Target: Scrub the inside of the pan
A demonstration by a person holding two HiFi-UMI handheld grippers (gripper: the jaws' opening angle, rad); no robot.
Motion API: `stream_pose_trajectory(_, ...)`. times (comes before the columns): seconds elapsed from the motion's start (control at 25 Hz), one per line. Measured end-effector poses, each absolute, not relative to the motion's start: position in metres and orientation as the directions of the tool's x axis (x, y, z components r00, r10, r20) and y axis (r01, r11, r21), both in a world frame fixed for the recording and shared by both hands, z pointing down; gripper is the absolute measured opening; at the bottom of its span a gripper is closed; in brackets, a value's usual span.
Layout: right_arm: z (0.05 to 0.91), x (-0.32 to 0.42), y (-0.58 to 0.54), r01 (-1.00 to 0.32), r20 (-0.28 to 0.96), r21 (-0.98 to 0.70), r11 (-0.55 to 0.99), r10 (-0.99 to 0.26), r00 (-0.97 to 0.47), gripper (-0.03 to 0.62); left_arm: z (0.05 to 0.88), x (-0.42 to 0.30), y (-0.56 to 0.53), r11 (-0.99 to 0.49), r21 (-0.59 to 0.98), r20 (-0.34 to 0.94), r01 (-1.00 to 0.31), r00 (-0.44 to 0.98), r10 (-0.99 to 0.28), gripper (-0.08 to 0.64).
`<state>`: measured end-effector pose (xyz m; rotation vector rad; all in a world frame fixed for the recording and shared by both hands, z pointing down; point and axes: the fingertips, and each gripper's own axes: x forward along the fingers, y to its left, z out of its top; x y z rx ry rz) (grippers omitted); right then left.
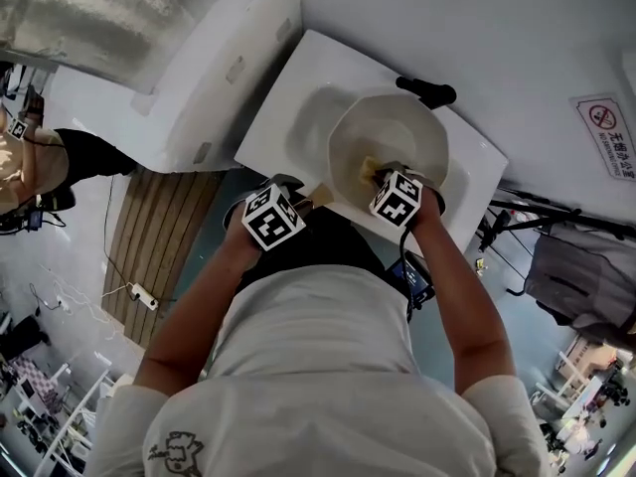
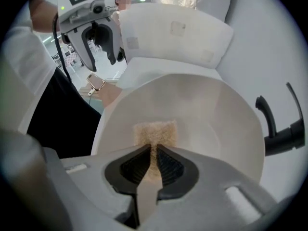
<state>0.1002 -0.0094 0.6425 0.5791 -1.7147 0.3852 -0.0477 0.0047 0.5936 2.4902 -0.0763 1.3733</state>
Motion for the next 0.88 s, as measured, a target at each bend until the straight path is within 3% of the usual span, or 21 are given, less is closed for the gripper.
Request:
stream_pose_trajectory(0.2, 0.615, 0.092, -0.015, -0.629, 0.95, 0.084, 0.773, -0.253, -0.184, 0.041, 0.57, -0.047, 0.0, -0.963, 0.182, 0.807, -0.197, 0.59, 0.031, 0.158)
stream_pose_trajectory(0.48, 0.54, 0.081, -0.025, -0.724, 0.849, 0.191, 0.663, -0.482, -0.217, 0.04, 0.517, -0.052, -0.011, -0.963, 0.148, 0.716, -0.227, 0.696, -0.054, 0.15)
stream_pose_trajectory(0.88, 0.432, 0.08, 0.017, -0.79, 0.7, 0.267, 0.552, -0.675, -0.235, 0.04, 0.41, -0.051, -0.009, -0.963, 0.071, 0.454, -0.262, 0.868, -0.202, 0.017)
